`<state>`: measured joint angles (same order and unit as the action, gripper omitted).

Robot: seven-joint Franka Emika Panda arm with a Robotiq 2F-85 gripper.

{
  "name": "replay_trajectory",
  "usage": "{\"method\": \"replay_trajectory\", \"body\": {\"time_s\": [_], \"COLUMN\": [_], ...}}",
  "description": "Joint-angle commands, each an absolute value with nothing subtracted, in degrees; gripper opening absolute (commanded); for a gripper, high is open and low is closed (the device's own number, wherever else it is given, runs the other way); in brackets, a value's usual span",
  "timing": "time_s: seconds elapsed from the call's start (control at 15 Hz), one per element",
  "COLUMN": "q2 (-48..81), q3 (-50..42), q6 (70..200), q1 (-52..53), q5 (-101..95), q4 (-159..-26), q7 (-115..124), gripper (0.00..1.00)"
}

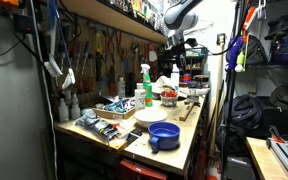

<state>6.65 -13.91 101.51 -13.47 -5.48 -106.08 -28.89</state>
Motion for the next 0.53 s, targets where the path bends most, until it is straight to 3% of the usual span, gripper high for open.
{"method": "replay_trajectory", "body": {"time_s": [0.0,0.47], "q2": [7.6,12.7], "q3": [-13.2,-13.5], "q6": [100.9,100.3], "q1": [-14.3,-19.4], "q5": [-5.4,11.4], "q4": [-105.0,-102.3], "q7": [-29.3,-45.1], "gripper": [1.0,1.0]}}
